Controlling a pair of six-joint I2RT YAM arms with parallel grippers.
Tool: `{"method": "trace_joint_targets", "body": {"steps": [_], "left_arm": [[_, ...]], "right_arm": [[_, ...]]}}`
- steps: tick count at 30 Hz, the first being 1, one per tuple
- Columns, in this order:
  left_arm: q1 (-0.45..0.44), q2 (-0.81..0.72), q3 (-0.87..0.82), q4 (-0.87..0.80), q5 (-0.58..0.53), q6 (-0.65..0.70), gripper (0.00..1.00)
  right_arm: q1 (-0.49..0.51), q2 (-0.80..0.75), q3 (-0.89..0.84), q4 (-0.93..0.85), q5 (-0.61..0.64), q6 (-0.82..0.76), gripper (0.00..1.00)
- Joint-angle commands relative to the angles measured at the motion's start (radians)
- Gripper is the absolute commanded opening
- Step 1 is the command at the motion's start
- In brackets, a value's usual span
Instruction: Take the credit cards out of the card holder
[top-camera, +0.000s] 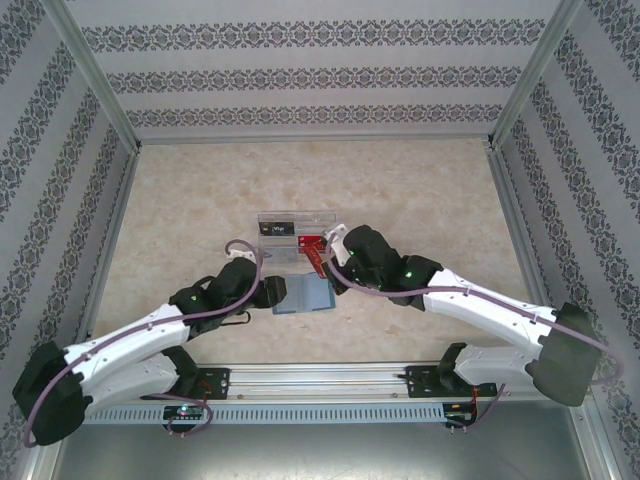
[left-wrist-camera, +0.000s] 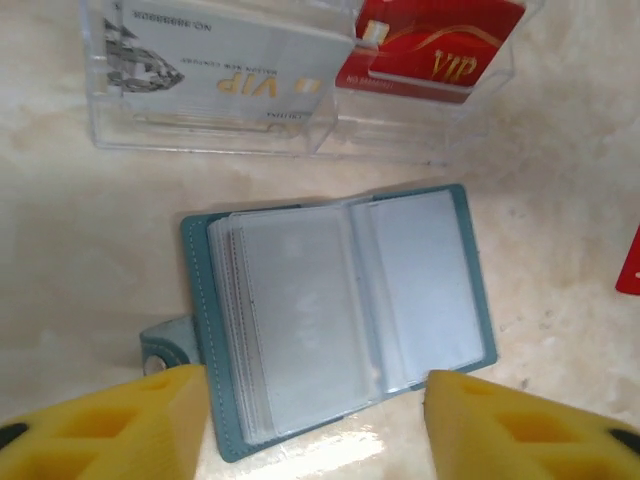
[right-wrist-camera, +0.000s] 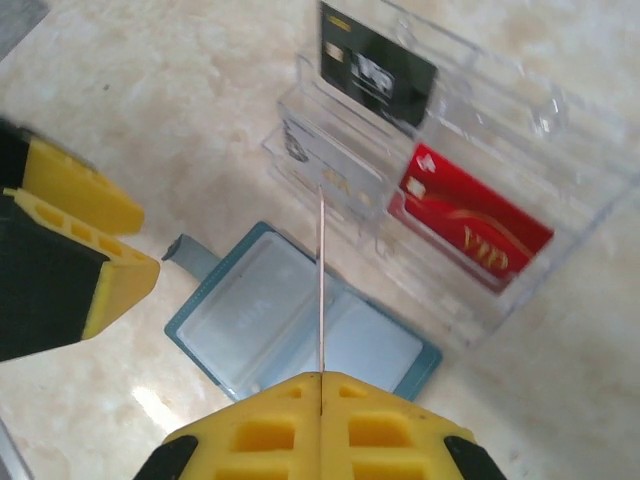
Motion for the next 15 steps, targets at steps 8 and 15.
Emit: {"method": "trace_joint_targets", "body": {"steps": [8, 15], "left_arm": [[0.005, -0.272, -0.085, -0.154, -0.130, 0.016, 1.00], [0.005, -0.407, -0.124, -0.206, -0.172, 0.017, 1.00]], "right_arm": [[0.061, 0.210, 0.167, -0.109, 0.270, -0.547, 0.00], [0.086, 0.370, 0.234, -0.090, 0.449, -0.801, 0.00]]}}
